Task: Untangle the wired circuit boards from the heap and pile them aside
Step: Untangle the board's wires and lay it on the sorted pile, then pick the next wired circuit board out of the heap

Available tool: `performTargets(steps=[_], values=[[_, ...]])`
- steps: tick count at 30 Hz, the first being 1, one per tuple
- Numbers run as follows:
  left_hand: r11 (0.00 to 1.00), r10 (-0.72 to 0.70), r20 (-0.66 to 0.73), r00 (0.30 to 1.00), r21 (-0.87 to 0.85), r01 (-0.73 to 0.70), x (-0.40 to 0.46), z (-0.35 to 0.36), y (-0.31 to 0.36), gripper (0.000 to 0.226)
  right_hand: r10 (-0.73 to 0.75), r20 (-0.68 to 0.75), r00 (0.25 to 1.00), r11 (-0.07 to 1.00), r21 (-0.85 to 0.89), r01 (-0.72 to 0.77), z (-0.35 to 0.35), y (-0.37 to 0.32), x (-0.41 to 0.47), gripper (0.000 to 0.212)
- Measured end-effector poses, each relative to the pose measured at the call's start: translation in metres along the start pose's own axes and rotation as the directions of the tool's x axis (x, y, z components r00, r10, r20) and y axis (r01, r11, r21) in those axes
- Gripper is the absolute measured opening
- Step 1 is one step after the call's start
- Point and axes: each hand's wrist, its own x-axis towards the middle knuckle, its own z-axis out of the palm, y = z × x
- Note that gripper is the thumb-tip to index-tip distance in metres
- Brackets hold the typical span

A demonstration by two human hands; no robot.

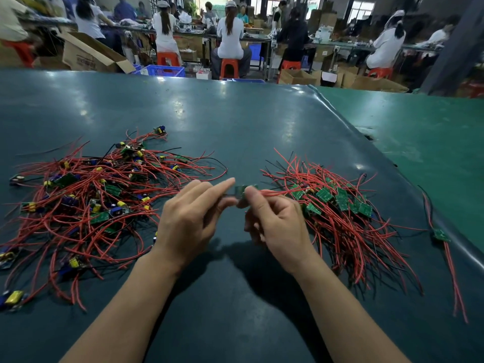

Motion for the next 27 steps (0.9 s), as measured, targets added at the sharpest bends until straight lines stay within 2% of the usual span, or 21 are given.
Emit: performTargets(steps=[4, 9, 12, 14, 18, 22, 24, 27], values=[[0.986, -0.013, -0.084, 0.996, 0.163, 0.027, -0.002, -0.010, -0.014, 0.023, -0.009, -0.208, 0.978, 0.999, 0.047, 0.019, -0.007, -0.001, 0.002, 0.036], [0.937, -0.180, -0.215, 0.960, 0.259, 0.234, -0.003, -0.009, -0.019, 0.021, -0.045, -0.403, 0.914, 0.988, 0.120, 0.102, -0.004, -0.004, 0.001, 0.040], [0.901, -0.296, -0.247, 0.923, 0.249, 0.356, -0.003, -0.008, -0.024, 0.018, 0.042, -0.572, 0.819, 0.944, 0.292, 0.156, -0.010, -0.006, 0.005, 0.040], [0.858, -0.362, -0.255, 0.897, 0.284, 0.427, -0.004, -0.009, -0.025, 0.017, 0.156, -0.635, 0.756, 0.909, 0.393, 0.143, -0.017, -0.006, 0.009, 0.035], [0.691, -0.499, -0.299, 0.813, 0.429, 0.582, -0.004, -0.008, -0.025, 0.015, 0.404, -0.505, 0.762, 0.828, 0.556, -0.071, -0.020, -0.002, 0.011, 0.031], [0.447, -0.690, -0.310, 0.655, 0.529, 0.721, -0.005, -0.017, -0.034, 0.038, 0.395, -0.431, 0.811, 0.834, 0.539, -0.120, -0.015, -0.001, 0.009, 0.033], [0.345, -0.760, -0.281, 0.585, 0.588, 0.731, -0.008, -0.021, -0.038, 0.042, 0.375, -0.405, 0.834, 0.856, 0.497, -0.143, -0.014, -0.001, 0.009, 0.037], [0.289, -0.782, -0.243, 0.573, 0.674, 0.680, -0.011, -0.023, -0.042, 0.037, 0.367, -0.365, 0.855, 0.882, 0.428, -0.196, -0.013, 0.001, 0.011, 0.038]])
